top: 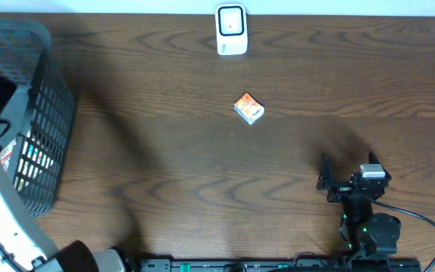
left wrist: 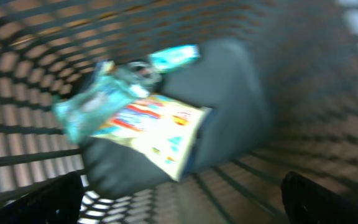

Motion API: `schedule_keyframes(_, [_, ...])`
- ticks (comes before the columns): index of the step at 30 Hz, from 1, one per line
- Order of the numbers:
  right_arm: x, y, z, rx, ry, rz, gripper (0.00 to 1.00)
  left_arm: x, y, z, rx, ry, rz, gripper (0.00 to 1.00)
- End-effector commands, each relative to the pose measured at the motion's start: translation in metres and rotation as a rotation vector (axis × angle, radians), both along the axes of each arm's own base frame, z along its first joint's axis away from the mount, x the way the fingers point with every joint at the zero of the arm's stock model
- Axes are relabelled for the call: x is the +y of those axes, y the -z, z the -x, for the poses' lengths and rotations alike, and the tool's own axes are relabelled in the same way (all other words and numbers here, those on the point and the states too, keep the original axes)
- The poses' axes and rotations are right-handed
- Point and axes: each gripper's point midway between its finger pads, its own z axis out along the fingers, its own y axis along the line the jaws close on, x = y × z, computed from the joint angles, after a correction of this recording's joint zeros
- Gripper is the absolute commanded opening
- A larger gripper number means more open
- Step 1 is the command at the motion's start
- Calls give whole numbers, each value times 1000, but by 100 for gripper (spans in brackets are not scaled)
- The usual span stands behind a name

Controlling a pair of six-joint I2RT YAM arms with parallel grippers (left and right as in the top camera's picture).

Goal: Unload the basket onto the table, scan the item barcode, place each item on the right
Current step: 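Return the left gripper to the basket and grasp the large snack bag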

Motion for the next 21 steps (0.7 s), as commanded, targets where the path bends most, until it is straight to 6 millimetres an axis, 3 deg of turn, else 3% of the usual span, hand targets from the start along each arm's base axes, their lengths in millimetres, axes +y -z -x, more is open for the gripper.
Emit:
schedule_keyframes(1, [-1, 1, 0, 2, 5, 7, 99, 27, 28, 24, 110, -123, -2, 100])
schedule_keyframes(5, [-1, 1, 0, 2, 5, 7, 99, 43, 56, 36, 187, -177, 25, 100])
schedule_keyframes(14, [-1, 1, 0, 2, 5, 7, 99, 51, 115, 32, 325, -188, 131, 100])
schedule_keyframes(21, [-1, 1, 0, 2, 5, 7, 99, 51, 141, 46, 310, -443, 219, 100])
